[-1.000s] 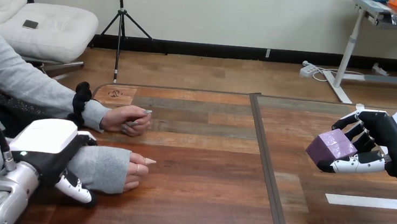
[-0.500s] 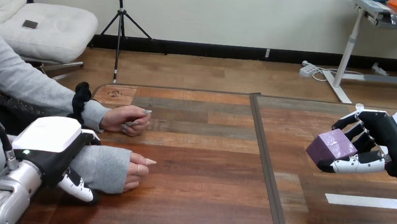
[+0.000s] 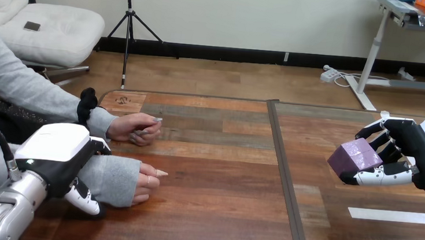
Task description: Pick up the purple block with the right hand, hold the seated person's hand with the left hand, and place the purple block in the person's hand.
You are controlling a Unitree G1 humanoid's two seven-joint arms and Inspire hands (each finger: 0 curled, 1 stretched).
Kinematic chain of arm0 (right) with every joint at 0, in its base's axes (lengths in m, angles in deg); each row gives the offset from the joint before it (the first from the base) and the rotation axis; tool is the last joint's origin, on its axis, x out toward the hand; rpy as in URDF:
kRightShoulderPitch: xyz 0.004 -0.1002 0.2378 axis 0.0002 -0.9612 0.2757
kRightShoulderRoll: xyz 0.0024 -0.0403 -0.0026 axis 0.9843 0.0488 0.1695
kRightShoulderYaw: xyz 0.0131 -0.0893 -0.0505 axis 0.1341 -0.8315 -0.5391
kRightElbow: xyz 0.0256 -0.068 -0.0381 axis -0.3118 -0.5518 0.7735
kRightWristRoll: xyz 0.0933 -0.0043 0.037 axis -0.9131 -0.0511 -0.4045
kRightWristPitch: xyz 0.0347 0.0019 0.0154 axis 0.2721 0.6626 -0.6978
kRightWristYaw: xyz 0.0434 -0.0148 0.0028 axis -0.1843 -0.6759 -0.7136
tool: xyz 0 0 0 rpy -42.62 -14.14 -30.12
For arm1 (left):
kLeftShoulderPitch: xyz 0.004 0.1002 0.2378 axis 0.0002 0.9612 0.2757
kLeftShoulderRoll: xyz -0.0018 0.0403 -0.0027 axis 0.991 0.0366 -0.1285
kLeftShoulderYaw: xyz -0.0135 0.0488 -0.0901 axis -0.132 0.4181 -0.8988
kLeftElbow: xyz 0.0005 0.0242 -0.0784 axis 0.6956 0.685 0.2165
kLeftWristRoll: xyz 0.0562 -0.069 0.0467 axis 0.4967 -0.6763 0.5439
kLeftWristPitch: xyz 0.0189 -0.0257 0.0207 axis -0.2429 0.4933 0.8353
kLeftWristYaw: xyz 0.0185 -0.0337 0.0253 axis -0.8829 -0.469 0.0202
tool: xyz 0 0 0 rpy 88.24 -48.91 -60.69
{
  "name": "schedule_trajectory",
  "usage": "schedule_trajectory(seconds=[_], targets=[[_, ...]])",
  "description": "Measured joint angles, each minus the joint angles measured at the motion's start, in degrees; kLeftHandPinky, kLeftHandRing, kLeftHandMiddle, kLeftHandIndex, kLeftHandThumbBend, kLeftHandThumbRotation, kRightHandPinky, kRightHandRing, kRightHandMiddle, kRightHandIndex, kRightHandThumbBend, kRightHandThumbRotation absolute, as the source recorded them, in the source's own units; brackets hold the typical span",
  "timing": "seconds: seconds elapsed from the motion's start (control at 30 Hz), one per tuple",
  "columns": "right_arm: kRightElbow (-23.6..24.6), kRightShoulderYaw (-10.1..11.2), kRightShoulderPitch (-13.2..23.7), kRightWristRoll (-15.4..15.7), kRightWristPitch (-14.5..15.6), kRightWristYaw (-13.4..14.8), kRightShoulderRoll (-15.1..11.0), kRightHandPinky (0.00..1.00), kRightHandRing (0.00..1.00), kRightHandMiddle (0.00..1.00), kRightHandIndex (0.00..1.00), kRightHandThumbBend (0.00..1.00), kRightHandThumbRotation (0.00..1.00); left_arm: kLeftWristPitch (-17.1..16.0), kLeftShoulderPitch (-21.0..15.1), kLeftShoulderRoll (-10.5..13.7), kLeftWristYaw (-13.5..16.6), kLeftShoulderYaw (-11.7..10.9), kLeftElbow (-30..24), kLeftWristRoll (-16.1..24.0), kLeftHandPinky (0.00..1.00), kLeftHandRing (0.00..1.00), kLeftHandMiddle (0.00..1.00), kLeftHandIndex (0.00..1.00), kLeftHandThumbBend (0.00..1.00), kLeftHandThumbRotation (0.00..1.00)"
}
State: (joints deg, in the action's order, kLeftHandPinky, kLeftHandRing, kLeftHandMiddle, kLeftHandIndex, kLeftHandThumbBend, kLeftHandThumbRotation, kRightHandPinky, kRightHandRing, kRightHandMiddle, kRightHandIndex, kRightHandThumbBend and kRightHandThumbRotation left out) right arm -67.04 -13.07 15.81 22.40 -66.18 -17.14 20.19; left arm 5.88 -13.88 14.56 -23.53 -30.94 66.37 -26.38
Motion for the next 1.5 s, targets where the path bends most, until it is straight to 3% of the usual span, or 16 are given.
schedule_trajectory(seconds=[0.4, 0.73, 1.5], targets=[[0.00, 0.00, 0.00, 0.00, 0.00, 0.00, 0.00, 0.30, 0.33, 0.38, 0.43, 0.83, 0.00, 0.13, 0.00, -1.23, 2.49, -0.15, 0.11, -2.09, 0.38, 0.45, 0.49, 0.50, 0.86, 0.00], [0.00, 0.00, 0.00, 0.00, -0.01, 0.00, 0.00, 0.31, 0.35, 0.39, 0.43, 0.83, 0.00, -0.12, 0.00, -2.35, 4.43, -0.17, 0.42, -2.48, 0.26, 0.33, 0.40, 0.42, 0.81, 0.00], [0.00, 0.00, 0.00, 0.02, 0.04, 0.00, 0.00, 0.34, 0.37, 0.41, 0.44, 0.83, 0.00, 0.28, 0.00, -2.95, 4.69, -0.23, 0.43, -4.56, 0.22, 0.29, 0.37, 0.39, 0.83, 0.00]])
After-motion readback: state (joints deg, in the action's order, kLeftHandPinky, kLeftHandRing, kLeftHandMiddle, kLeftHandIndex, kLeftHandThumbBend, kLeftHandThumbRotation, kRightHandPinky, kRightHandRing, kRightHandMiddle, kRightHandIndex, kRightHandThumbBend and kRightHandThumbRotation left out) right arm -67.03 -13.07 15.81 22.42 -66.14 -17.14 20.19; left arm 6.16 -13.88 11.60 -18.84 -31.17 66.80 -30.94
